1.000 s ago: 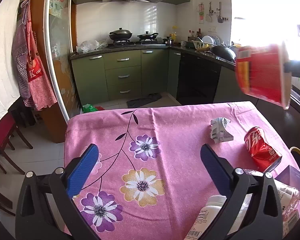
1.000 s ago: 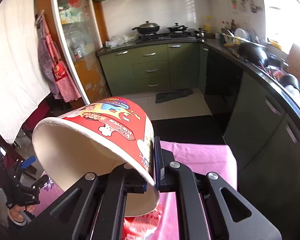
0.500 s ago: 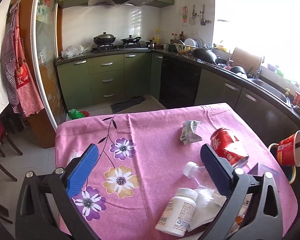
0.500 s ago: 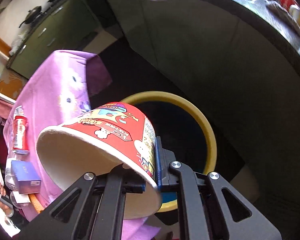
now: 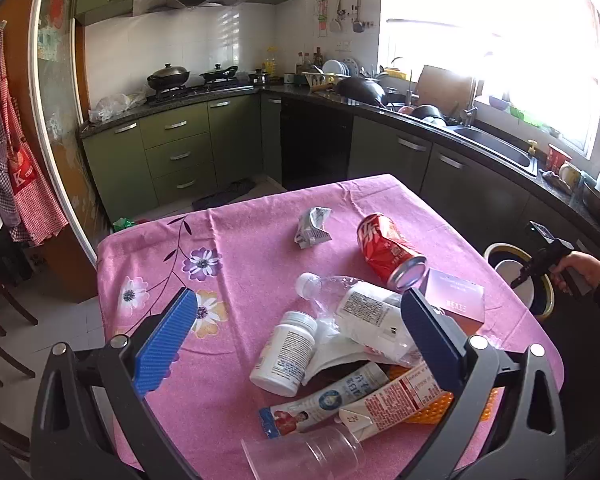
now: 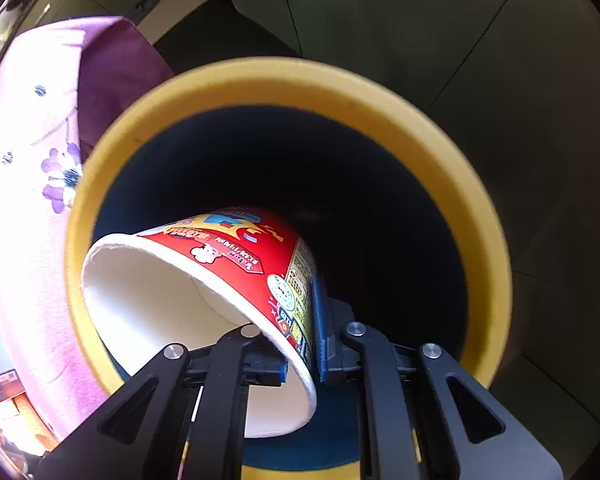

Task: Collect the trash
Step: 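Carry the bowl over the yellow-rimmed bin and open the right tool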

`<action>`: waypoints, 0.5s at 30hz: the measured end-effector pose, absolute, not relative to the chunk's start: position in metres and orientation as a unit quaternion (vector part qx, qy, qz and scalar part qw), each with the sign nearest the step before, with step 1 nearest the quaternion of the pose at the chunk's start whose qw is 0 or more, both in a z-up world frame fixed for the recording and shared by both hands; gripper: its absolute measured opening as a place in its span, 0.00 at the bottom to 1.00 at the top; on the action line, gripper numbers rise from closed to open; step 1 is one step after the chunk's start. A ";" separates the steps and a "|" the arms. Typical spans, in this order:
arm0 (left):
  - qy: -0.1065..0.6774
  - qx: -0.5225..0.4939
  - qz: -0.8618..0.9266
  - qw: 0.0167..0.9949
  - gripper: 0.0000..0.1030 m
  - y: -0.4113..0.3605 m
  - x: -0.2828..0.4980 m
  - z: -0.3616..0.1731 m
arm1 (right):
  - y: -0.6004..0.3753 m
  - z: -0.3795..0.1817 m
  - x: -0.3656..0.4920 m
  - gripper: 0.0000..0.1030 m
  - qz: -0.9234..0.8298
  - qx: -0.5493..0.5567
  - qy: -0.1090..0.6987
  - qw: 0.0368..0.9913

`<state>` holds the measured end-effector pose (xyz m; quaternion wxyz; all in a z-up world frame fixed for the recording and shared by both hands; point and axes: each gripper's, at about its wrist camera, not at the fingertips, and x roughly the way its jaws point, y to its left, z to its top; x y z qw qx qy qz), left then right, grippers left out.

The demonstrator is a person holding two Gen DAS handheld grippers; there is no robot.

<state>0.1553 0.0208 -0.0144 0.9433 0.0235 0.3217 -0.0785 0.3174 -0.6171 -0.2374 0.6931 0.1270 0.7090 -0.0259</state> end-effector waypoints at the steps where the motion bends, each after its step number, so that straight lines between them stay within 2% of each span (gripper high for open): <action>1: 0.326 0.027 -0.084 0.941 0.95 0.017 0.154 -0.015 | -0.619 -0.241 0.316 0.16 -0.025 0.121 0.713 0.690; 2: 0.329 0.029 -0.091 0.939 0.95 0.014 0.152 -0.017 | -0.622 -0.243 0.315 0.22 -0.024 0.119 0.716 0.687; 3: 0.334 0.033 -0.099 0.937 0.95 0.010 0.150 -0.018 | -0.626 -0.243 0.312 0.37 -0.029 0.115 0.717 0.687; 4: 0.337 0.038 -0.104 0.935 0.95 0.006 0.150 -0.019 | -0.629 -0.242 0.309 0.42 -0.034 0.103 0.716 0.690; 15: 0.384 0.067 -0.117 0.913 0.95 -0.002 0.130 -0.027 | -0.653 -0.179 0.236 0.45 0.007 0.107 0.661 0.742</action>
